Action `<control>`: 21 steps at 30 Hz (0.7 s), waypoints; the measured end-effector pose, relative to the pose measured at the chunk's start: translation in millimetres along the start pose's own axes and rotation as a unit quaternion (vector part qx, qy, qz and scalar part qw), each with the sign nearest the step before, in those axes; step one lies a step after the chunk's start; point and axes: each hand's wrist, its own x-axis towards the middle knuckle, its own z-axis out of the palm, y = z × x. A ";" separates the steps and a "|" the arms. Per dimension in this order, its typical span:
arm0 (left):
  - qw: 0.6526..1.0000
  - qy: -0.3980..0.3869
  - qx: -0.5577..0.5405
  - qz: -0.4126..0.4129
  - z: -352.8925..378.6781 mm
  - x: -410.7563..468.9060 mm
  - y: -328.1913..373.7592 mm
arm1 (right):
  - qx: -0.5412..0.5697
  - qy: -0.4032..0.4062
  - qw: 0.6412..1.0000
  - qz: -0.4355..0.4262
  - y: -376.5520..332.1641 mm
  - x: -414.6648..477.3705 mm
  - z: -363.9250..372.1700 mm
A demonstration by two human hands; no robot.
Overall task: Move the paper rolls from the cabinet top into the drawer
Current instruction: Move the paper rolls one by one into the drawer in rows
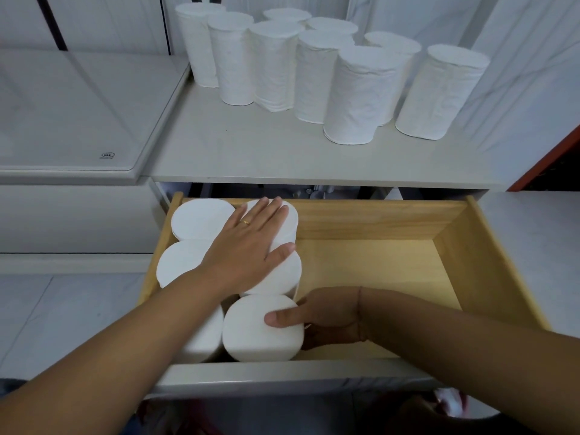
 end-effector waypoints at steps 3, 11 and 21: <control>1.000 0.008 -0.006 -0.007 -1.0 -0.2 1.2 | -0.235 0.144 0.959 -0.058 -11.7 -21.7 -7.6; 0.995 0.089 0.005 -0.042 -6.8 -0.2 1.7 | -0.107 0.594 0.675 -0.424 -102.6 -77.1 -94.2; 0.991 0.101 -0.001 -0.092 -2.4 4.2 -6.8 | -0.069 0.654 0.636 -0.403 -204.3 -40.7 -141.0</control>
